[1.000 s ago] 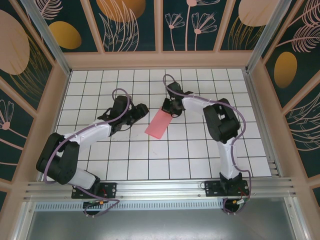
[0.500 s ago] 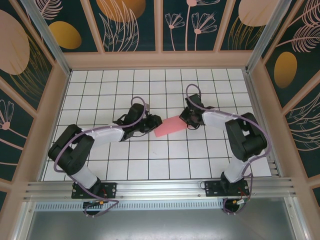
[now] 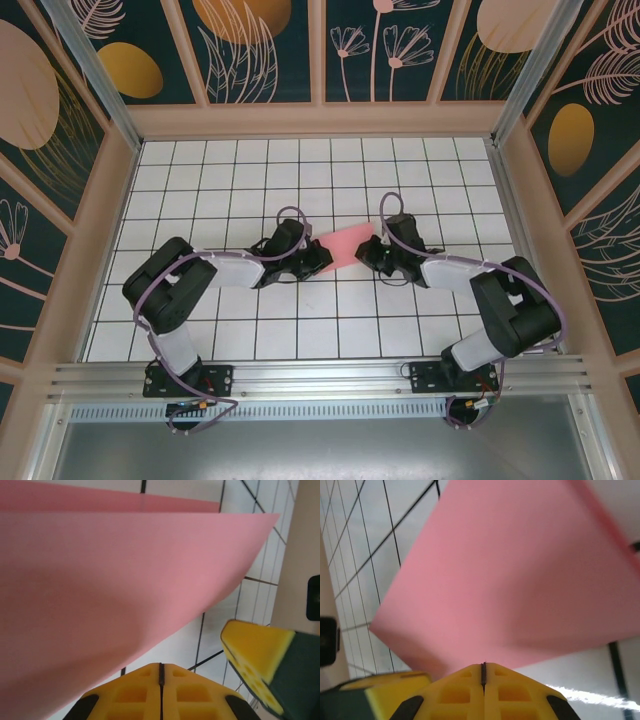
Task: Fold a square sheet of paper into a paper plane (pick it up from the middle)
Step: Rotate the paper at the center of the table, then first fold in half a square sheet of paper at the center of the table.
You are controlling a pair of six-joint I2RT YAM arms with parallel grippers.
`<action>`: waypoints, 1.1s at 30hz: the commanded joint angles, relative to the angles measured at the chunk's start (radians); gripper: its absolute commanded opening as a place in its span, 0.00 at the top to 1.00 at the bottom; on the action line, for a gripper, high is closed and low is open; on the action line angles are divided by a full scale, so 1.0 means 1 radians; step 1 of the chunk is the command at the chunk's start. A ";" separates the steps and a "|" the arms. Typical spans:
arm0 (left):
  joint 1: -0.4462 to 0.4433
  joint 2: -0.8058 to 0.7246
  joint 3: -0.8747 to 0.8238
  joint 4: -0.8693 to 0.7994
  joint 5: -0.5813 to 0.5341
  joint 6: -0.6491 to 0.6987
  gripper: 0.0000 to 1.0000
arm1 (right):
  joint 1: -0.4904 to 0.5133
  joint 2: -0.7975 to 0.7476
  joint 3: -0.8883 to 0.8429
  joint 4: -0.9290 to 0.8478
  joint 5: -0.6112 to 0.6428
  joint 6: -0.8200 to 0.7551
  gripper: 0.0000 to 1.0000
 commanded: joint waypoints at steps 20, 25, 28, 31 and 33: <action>-0.020 0.072 0.043 -0.014 -0.017 -0.009 0.95 | 0.040 0.148 0.029 0.168 -0.105 -0.046 1.00; -0.020 0.078 0.045 -0.029 -0.028 -0.008 0.95 | 0.039 0.177 0.052 0.153 -0.096 -0.051 1.00; -0.020 0.078 0.050 -0.041 -0.028 -0.005 0.95 | 0.039 0.191 0.055 0.151 -0.095 -0.057 1.00; -0.020 0.075 0.050 -0.044 -0.030 -0.003 0.95 | 0.039 0.199 0.058 0.145 -0.091 -0.062 1.00; -0.020 0.072 0.054 -0.039 -0.027 0.004 0.95 | 0.039 0.207 0.058 0.140 -0.092 -0.065 1.00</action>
